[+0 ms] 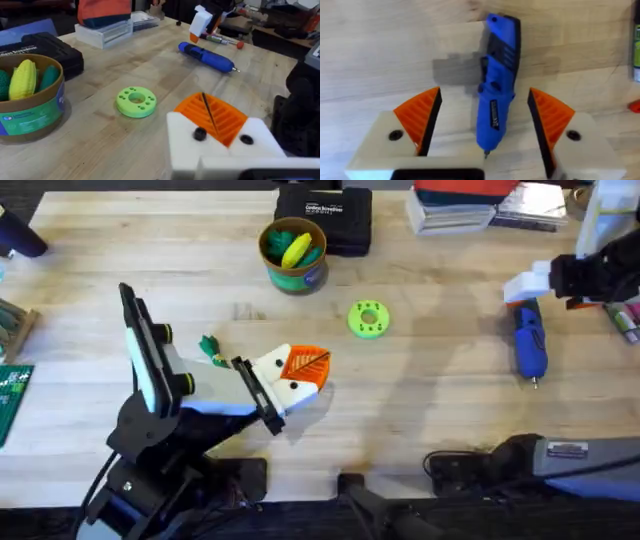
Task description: Pick up the gripper from the table and insert it into the empty holder that is missing its gripper. Then pick up a screw, insert it into the mounting hole, and use the screwdriver to tighten it. Finally, clean up the table by picking up the vegetable and placing it into the bucket.
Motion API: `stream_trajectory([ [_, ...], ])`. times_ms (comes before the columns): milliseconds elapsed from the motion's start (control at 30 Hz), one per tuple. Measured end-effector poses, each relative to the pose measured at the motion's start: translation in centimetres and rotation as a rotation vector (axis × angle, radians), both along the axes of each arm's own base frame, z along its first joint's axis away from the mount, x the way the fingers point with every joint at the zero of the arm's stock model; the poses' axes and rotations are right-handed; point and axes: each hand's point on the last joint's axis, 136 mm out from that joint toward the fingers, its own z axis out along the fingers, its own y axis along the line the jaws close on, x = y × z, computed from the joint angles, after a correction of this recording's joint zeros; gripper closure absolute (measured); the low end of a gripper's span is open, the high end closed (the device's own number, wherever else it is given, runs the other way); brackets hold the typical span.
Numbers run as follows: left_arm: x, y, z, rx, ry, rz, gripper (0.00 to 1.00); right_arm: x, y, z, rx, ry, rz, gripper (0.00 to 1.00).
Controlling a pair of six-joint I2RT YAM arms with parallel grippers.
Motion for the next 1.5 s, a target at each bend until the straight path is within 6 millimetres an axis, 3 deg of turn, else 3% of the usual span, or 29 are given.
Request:
stream_trajectory([
  [300,0.0,0.0,0.0,0.0,0.0,0.0,0.987,1.0,-2.7,-5.0,0.024,0.075,-0.018,0.008],
  [700,0.0,0.0,0.0,0.0,0.0,0.0,0.987,1.6,-3.0,-8.2,0.05,0.12,-0.009,0.035],
  [800,0.0,0.0,0.0,0.0,0.0,0.0,0.987,1.9,-2.8,-8.3,0.061,0.111,-0.005,0.125],
  [900,0.0,0.0,0.0,0.0,0.0,0.0,0.987,2.1,-2.8,-8.3,0.062,0.104,0.0,0.312],
  [1000,0.0,0.0,0.0,0.0,0.0,0.0,0.987,2.1,-2.8,-8.3,0.059,0.102,0.003,0.571],
  [1100,0.0,0.0,0.0,0.0,-0.001,0.0,0.987,2.2,-3.0,-8.4,0.053,0.1,0.005,0.944],
  [1500,0.0,0.0,0.0,0.0,0.0,0.0,0.987,2.4,-3.1,-8.2,0.054,0.086,-0.052,0.97],
])
